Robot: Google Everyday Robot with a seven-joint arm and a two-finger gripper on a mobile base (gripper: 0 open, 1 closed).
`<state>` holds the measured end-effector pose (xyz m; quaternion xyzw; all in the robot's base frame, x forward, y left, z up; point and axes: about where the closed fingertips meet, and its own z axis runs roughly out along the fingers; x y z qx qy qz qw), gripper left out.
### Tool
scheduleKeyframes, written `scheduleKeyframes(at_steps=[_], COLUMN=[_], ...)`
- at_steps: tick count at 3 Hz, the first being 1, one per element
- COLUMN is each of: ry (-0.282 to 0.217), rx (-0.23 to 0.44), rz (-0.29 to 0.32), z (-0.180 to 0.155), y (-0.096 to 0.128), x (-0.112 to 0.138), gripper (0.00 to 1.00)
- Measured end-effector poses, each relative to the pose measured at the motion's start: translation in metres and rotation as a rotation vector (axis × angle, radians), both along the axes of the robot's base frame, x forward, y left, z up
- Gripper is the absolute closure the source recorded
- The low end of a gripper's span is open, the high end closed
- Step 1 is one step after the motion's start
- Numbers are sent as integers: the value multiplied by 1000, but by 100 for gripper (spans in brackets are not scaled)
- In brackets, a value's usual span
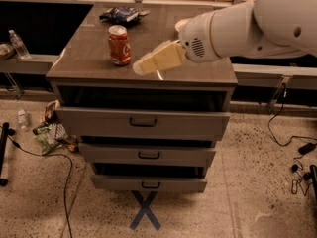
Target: Place coke can into paper bowl
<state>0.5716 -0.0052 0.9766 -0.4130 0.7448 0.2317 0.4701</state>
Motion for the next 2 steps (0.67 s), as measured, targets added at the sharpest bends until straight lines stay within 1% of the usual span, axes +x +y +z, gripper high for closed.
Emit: scheduleKeyframes(at_steps=[1, 2], ry=[-75, -142], rx=[22, 41], rz=[-35, -35], z=[-12, -32], y=[15, 38], x=[43, 98], gripper=[0, 0])
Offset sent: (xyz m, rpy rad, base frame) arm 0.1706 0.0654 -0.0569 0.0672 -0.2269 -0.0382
